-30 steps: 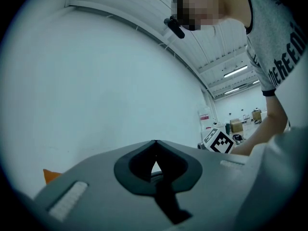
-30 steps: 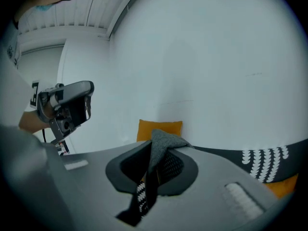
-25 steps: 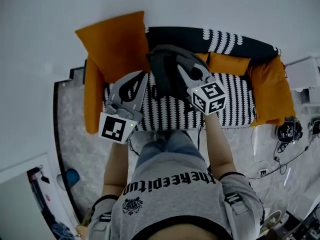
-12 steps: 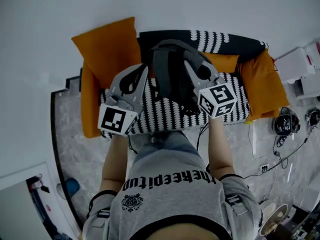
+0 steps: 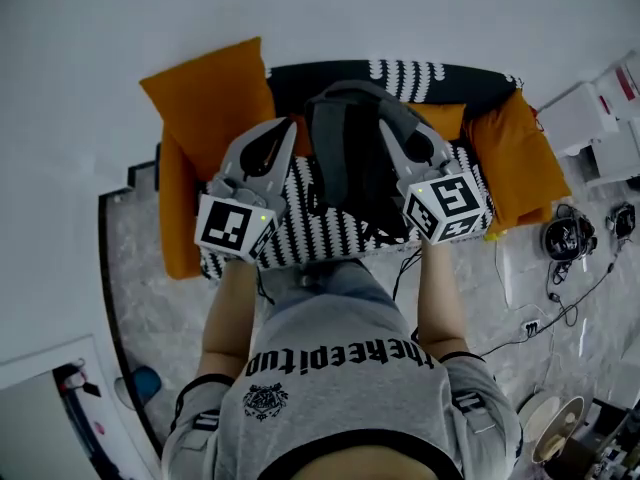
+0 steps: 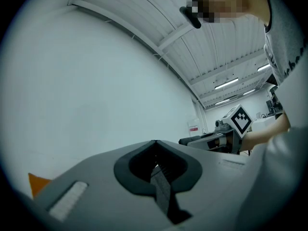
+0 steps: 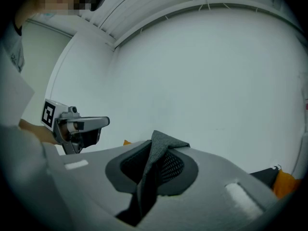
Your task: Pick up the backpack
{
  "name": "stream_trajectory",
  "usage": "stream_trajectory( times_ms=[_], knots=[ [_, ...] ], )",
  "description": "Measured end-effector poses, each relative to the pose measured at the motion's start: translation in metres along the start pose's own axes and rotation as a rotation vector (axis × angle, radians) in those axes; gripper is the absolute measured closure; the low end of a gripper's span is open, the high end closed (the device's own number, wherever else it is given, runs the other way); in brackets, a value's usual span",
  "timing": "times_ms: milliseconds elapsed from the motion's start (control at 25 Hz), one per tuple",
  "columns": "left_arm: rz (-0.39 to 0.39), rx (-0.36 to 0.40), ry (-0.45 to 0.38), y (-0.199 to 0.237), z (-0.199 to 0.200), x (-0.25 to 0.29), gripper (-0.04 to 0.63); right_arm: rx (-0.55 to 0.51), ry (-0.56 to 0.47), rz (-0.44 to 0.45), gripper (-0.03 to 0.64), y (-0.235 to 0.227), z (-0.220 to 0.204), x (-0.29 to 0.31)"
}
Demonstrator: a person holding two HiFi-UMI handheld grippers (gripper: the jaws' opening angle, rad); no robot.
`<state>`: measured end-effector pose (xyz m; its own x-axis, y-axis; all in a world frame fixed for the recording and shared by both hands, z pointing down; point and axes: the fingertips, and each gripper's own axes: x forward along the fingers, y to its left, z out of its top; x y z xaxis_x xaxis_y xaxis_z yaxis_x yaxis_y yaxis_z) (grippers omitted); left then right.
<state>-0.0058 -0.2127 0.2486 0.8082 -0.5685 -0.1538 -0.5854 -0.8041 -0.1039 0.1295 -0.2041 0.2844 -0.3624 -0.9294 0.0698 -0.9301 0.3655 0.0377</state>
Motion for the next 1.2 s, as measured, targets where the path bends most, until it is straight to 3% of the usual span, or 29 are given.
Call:
stream_trajectory(
  times_ms=[520, 1200],
  knots=[
    [-0.019, -0.035, 0.015, -0.006, -0.006, -0.010, 0.583, 0.009, -0.050, -0.059, 0.584, 0.011, 0.009, -0.032],
    [-0.017, -0.043, 0.071, -0.009, -0.017, -0.017, 0.583, -0.004, -0.074, -0.067, 0.583, 0.021, 0.012, -0.042]
  ],
)
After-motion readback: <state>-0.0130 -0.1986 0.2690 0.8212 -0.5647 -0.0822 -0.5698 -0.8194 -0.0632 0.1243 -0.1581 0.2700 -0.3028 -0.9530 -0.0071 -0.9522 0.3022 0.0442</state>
